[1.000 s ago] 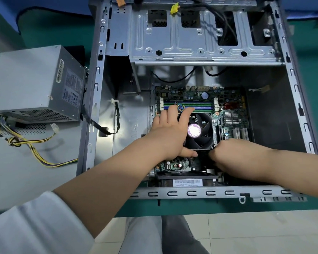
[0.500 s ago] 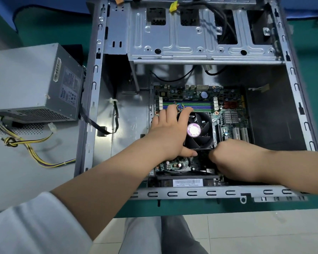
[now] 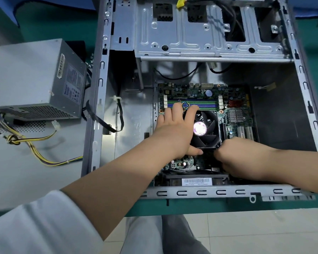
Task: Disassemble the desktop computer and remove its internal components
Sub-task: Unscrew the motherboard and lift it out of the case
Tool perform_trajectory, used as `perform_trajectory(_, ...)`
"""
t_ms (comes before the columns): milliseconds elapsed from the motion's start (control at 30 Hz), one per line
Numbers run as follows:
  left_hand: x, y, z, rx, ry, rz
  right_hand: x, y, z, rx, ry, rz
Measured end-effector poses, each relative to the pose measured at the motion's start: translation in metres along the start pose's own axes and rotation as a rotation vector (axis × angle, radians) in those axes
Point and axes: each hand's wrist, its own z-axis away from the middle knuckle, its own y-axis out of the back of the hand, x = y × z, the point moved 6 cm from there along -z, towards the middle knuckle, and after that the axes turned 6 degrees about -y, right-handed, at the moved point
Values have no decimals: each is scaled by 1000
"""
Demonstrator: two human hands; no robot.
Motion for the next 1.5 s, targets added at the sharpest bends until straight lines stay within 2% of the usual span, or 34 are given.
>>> perform_trajectory(567, 3, -4, 4, 37, 1, -23, 4, 5, 8, -42, -26, -8)
perform_trajectory(800, -5, -1, 8, -69, 191, -163, 0, 11, 11, -54, 17, 18)
perform_trajectory(833, -4, 2, 7, -36, 173, -190, -1, 11, 10, -51, 26, 11)
perform_trajectory(900, 5, 7, 6, 22, 28, -180, 0, 12, 10, -45, 31, -6)
perform_trajectory(1000, 24, 5, -2, 7, -202, -289, 3, 10, 8, -14, 36, -29)
perform_trajectory(1200, 28, -3, -8, -92, -146, -421, -3, 7, 5, 13, 72, -77)
perform_trajectory(1500, 23, -6, -8, -79, -150, -356, -3, 11, 6, 28, 63, -78)
